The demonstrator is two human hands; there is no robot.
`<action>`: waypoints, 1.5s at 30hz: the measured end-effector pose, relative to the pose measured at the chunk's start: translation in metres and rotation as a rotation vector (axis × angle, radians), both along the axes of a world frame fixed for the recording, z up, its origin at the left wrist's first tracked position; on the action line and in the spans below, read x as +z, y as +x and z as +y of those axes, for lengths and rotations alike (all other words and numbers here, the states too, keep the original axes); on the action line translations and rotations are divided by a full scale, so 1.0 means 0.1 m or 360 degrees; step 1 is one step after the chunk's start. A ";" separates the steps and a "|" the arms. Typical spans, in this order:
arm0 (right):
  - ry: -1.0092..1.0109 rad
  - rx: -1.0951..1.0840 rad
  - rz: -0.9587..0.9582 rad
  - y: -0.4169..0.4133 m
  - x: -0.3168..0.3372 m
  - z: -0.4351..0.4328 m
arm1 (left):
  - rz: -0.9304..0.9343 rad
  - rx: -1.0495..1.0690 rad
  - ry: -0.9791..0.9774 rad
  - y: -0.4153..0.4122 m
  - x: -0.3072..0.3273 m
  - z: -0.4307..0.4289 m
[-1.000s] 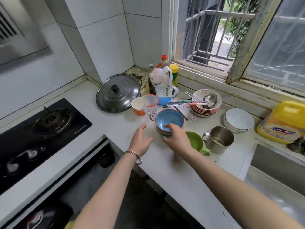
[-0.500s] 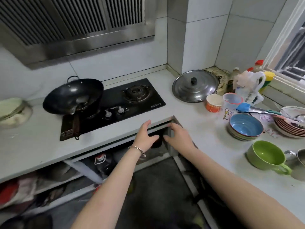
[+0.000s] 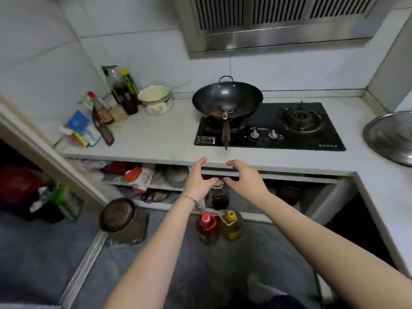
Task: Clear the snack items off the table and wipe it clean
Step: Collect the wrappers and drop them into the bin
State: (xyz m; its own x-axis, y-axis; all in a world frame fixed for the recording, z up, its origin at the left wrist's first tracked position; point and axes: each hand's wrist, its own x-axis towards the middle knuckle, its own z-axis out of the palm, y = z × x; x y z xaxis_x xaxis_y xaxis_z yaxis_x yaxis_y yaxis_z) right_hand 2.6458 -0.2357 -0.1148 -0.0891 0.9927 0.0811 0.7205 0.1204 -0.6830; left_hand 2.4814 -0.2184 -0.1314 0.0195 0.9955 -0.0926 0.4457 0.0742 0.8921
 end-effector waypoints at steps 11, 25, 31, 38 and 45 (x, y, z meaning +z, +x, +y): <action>-0.0033 0.0673 0.0061 -1.61 0.03 0.76 | -0.0075 0.0766 0.0045 -1.55 0.07 -0.02; -0.0053 0.1429 0.0060 -3.53 0.11 1.29 | -0.0048 0.1585 0.0072 -3.03 0.08 -0.22; -0.0097 0.1678 0.0054 -4.46 0.06 1.14 | -0.0085 0.1780 0.0060 -3.81 -0.05 -0.41; -0.0106 0.1775 0.0022 -5.78 0.00 1.08 | -0.0205 0.1850 0.0062 -5.04 -0.12 -0.50; -0.0138 0.1800 0.0020 -6.91 0.09 0.98 | -0.0039 0.1828 0.0042 -6.22 -0.03 -0.54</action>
